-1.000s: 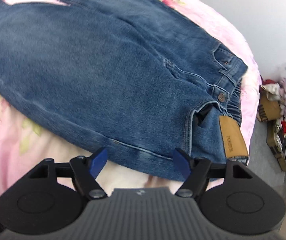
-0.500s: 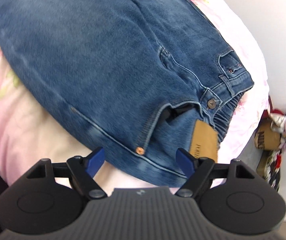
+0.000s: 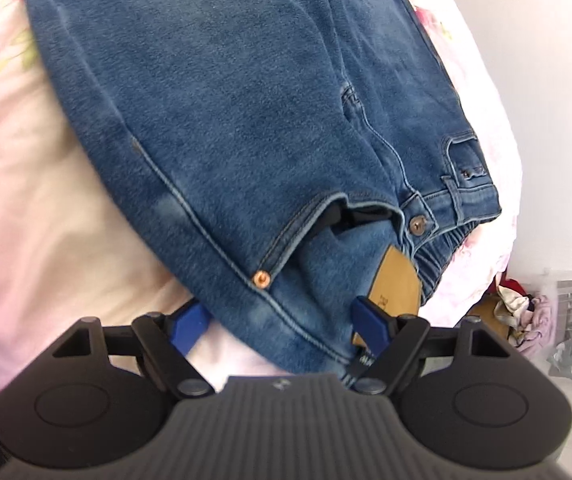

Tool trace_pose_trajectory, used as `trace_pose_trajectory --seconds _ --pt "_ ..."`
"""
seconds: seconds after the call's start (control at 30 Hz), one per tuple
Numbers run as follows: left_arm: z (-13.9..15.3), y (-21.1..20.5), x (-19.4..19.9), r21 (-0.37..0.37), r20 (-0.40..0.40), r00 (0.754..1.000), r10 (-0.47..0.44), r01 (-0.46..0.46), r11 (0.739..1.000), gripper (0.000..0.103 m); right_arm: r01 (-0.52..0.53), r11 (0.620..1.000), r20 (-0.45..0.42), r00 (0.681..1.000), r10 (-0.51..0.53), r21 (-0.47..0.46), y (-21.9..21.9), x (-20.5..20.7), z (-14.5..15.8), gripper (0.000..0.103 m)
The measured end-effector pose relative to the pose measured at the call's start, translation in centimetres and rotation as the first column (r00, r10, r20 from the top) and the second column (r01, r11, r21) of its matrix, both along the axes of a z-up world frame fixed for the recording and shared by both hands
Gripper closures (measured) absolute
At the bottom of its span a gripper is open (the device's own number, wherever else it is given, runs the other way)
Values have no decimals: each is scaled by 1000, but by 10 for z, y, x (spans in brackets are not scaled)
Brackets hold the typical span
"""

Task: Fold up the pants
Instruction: 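Move the left tool to a leg hem while the right tool approaches the waistband, then close the left tool on the leg hem while the right tool grips the waistband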

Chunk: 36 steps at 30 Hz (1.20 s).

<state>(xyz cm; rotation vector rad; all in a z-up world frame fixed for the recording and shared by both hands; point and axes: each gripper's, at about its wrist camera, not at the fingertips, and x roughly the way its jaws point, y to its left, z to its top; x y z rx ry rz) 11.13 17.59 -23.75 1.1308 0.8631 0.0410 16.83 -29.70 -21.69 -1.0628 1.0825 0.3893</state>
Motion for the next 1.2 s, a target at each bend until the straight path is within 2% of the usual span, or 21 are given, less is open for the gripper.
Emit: trace_pose_trajectory --seconds 0.1,0.17,0.27,0.43,0.67,0.8,1.2 --pt "6 -4 0 -29 32 999 25 -24 999 56 -47 999 35 998 47 -15 4 -10 0 37" --pt "13 -10 0 -53 73 996 48 -44 998 65 -48 999 60 997 48 2 4 -14 3 49" --pt "24 -17 3 -99 146 983 109 -95 991 72 -30 999 82 996 27 34 5 -17 6 63" --pt "37 -21 6 -149 202 965 166 -137 979 80 8 999 110 994 -13 46 10 -20 11 74" --pt "66 -21 7 -199 248 951 184 -135 971 82 50 994 203 977 -69 96 10 -24 37 81" --pt "84 -19 15 -219 269 944 190 -133 967 83 74 990 271 957 -105 124 9 -21 56 86" --pt "137 -22 80 -342 314 898 307 -194 919 86 166 968 362 904 -225 187 1 22 90 95"
